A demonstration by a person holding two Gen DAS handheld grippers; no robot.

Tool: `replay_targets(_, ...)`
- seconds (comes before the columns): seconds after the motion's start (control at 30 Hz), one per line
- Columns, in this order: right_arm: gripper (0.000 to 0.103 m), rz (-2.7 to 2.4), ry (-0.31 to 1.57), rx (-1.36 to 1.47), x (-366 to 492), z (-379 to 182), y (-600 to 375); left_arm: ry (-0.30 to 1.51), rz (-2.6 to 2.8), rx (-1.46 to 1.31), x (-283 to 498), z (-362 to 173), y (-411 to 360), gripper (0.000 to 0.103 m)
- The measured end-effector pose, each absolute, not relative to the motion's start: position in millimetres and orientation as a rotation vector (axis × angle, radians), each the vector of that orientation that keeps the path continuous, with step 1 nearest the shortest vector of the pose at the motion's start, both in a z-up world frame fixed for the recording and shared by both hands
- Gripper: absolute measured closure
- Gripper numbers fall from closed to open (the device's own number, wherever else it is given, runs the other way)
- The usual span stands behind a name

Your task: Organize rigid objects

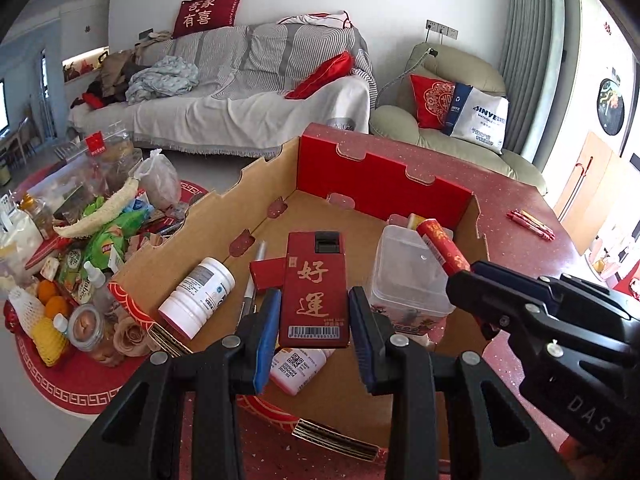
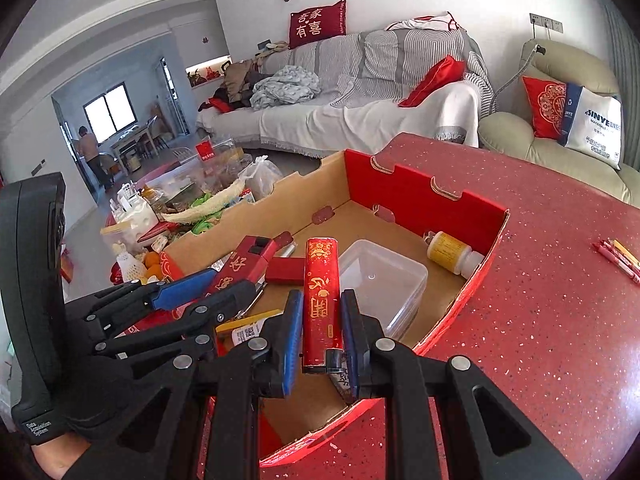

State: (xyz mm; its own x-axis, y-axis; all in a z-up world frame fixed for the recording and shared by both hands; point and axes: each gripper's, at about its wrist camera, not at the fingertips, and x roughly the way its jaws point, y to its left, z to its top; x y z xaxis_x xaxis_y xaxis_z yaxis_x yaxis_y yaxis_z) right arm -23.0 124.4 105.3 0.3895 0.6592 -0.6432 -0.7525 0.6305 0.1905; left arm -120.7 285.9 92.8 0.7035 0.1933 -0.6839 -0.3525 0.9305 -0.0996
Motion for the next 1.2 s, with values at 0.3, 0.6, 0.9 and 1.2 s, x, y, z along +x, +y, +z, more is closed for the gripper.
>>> replay_targets(0.3, 0.083, 0.887, 0.763, -0.165, -15.3, 111.4, 131.5, 0.763, 0.31, -0.211, -111.7, 92.7, 288.6, 0.066)
replay_targets(0.6, 0.083, 0.885, 0.756, -0.174, -8.8, 117.9, 131.4, 0.786, 0.326, -0.2, -107.7, 92.2, 297.4, 0.066)
replay_targets(0.9, 0.083, 0.895, 0.75, -0.184, -9.1, 121.4, 132.9, 0.795, 0.316, -0.179, -101.6, 94.2, 292.1, 0.066)
replay_targets(1.2, 0.083, 0.894, 0.758, -0.178, -7.0, 119.5, 132.0, 0.811, 0.324, -0.176, -99.0, 90.9, 293.7, 0.066)
